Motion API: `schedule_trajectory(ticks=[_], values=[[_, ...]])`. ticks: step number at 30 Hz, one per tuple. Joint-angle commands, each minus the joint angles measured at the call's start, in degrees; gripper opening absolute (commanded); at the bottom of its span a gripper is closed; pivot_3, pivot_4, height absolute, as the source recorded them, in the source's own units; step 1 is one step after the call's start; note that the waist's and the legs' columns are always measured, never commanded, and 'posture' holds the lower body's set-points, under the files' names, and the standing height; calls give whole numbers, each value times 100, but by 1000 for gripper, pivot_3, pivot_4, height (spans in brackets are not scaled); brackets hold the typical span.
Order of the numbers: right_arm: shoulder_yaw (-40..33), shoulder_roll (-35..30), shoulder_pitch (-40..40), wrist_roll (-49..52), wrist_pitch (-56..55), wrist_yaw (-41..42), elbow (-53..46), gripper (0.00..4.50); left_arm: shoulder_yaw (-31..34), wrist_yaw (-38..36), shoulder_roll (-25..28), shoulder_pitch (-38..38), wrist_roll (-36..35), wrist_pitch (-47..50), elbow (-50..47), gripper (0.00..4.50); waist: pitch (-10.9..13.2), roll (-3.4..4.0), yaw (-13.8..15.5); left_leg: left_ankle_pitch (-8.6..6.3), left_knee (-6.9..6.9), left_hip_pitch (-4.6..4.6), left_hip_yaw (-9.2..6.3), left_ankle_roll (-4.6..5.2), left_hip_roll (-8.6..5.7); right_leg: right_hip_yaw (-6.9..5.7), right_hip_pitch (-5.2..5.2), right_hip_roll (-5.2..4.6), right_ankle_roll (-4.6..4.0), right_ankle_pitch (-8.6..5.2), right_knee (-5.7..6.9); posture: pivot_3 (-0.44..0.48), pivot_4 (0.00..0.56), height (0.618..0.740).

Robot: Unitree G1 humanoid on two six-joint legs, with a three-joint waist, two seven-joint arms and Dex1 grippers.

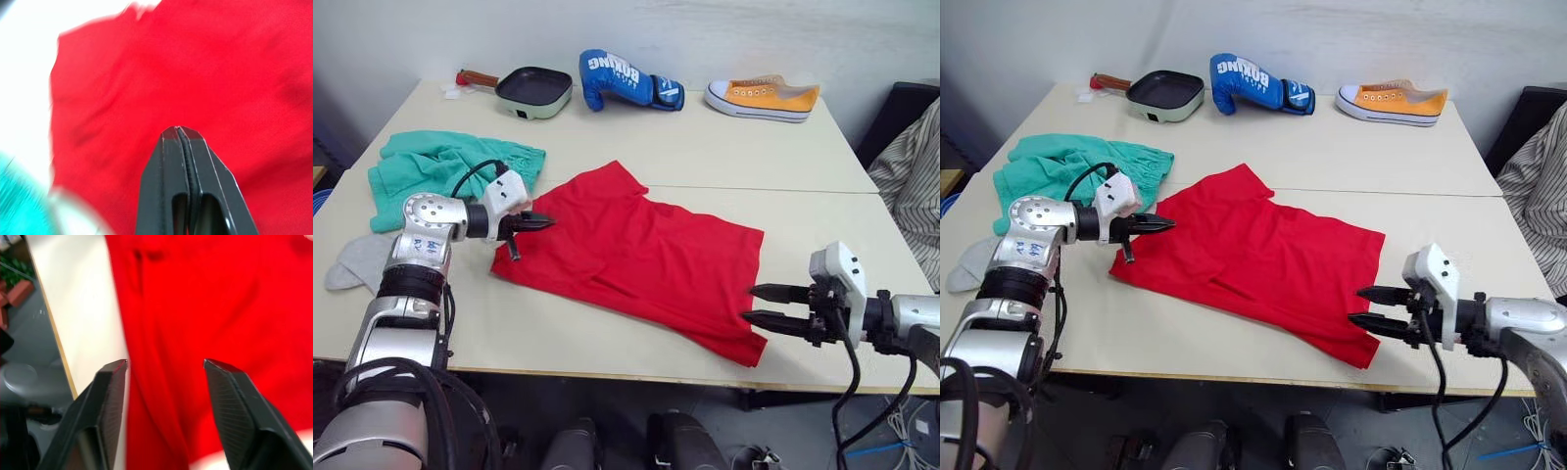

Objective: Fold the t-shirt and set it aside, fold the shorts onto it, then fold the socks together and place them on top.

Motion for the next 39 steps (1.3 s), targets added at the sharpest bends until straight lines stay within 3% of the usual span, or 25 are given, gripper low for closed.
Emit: schedule_trajectory(ticks=[1, 5, 9, 13, 17, 22, 26, 29, 31, 35, 39], values=[[329, 152, 159, -225, -136, -479, -600, 1443, -105, -733, 214, 483, -489, 904, -1284, 0, 1, 2, -14, 0, -1, 1, -2, 0, 0, 1, 1, 0, 0, 0, 0, 0, 150, 740], [1284, 89, 330, -1399, -832, -692, -496, 38, -349, -1107, 475, 885, -405, 1246, -1829, 0, 3, 5, -14, 1, 0, 3, 1, -2, 0, 6, 2, 0, -2, -1, -8, 0, 150, 740], [1960, 112, 297, -2163, -1153, -859, -62, 38, -625, -992, 574, 1043, 14, 827, -1653, 0, 3, 5, -5, 3, 1, 5, 3, 0, -1, 9, 2, 0, -2, -1, -13, 0, 150, 740], [2344, -83, 424, -2828, -1370, -871, 463, 38, -839, -419, 478, 864, 625, 42, -788, 0, 3, 5, 3, 2, 1, 5, 3, 1, -1, 10, 2, 0, -2, -1, -13, 0, 150, 740], [2108, -497, 1050, -2941, -1856, -471, 591, 38, -939, 239, 353, 449, 1056, -712, 252, 0, -5, -6, 78, 0, 1, 27, -3, 7, -2, 9, 29, 0, -2, -1, -25, 0, 150, 740], [1251, -877, 1881, -2784, -2393, 38, 602, 38, -814, 1353, 98, -434, 1367, -1220, 1800, 0, -14, -21, 147, -7, 1, 38, -10, 18, -2, 7, 54, 0, 0, 0, -39, 0, 150, 740], [679, -761, 1970, -2384, -2550, 329, 570, 38, -534, 408, 73, -644, 859, -1047, 1886, 0, -11, -23, 126, -11, 1, 31, -8, 21, -2, 2, 53, 1, 5, 2, -29, 0, 150, 740], [323, -525, 1579, -1441, -2075, 368, 179, 38, -234, -428, 13, -657, 230, -351, 1235, 0, 12, -29, 104, -11, 1, 25, -8, 19, -2, -2, 49, 1, 4, 2, -31, 0, 150, 740], [283, -383, 1233, -1056, -1721, 205, -4, 38, -151, -590, -53, -660, 37, 56, 856, 0, 25, -24, 76, -7, 6, 23, -13, 12, -1, -4, 47, 1, 4, 2, -28, 0, 150, 740], [769, -130, 546, -828, -1200, -134, -187, 38, -330, -302, -249, -683, 325, -72, 724, 0, 25, -23, 54, -5, 9, 25, -22, 9, -2, -4, 47, 1, 4, 2, -27, 0, 150, 740], [1861, 17, 119, -1675, -1290, -309, 83, 38, -770, -390, -510, -793, 768, -402, 1269, 0, 26, -23, 21, -5, 7, 23, -20, 9, -3, -4, 45, 1, 4, 2, -25, 0, 150, 740]])
